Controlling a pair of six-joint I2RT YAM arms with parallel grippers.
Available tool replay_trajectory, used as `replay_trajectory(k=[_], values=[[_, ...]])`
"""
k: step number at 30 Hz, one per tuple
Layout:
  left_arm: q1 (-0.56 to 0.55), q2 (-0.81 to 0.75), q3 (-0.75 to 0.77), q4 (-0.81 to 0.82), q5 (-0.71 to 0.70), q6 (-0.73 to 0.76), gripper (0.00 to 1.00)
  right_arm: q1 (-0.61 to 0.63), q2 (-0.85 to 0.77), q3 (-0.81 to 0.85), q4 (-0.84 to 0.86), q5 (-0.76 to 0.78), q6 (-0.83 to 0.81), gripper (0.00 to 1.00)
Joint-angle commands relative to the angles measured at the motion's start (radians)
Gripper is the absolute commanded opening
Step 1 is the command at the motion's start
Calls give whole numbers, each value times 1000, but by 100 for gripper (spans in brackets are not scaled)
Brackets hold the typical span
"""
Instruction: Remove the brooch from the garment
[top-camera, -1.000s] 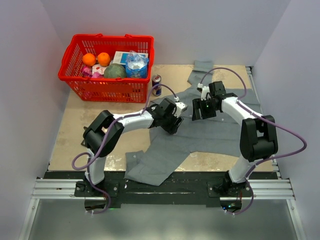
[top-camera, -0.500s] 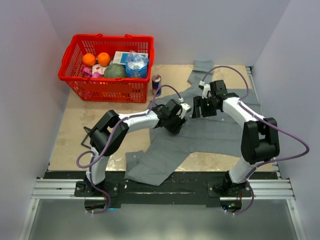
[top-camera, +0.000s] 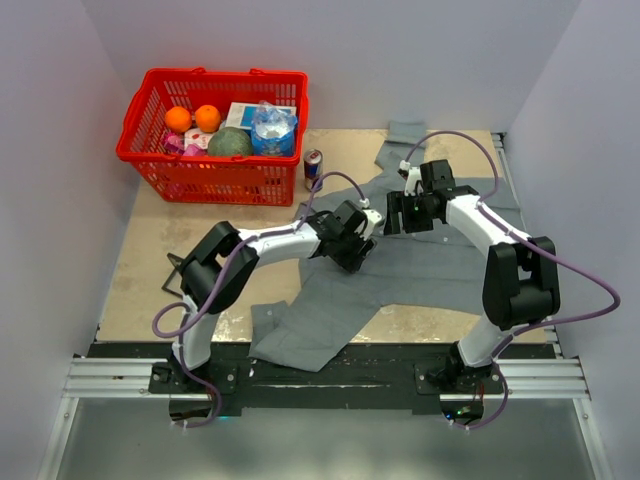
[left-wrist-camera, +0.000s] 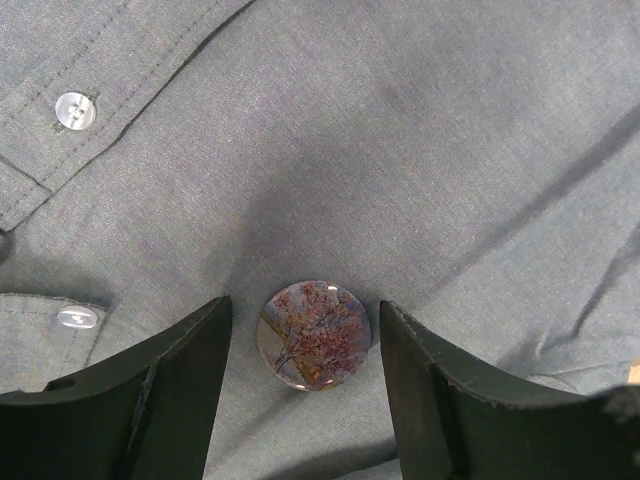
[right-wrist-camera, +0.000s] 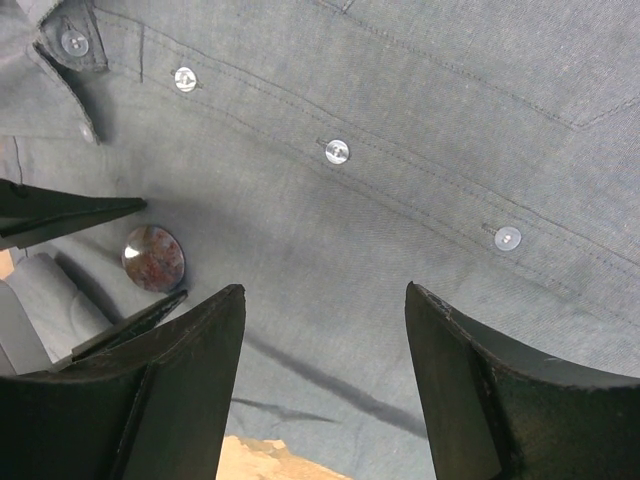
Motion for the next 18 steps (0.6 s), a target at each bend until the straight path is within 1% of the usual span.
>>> replay_trajectory(k=[1,4,8,10,15,18], values=[[-25,23,-7,-78,-32,13,64,-2,-4,23,31,-23,22,68],[-25,3,-26,-73,-46,31,60,-2,1,26,28,-17,17,68],[-19,-49,-43,-53,-27,56,54,-4,-2,17,20,4,5,68],[-14,-83,-45,-39,-13,68,54,-4,-6,11,19,14,-7,68],[8,-91,-22,-44,17,94,54,-2,-2,20,5,27,-25,68],[43,-103,-5,-49,57,94,55,-4,-2,32,-6,38,-39,68]])
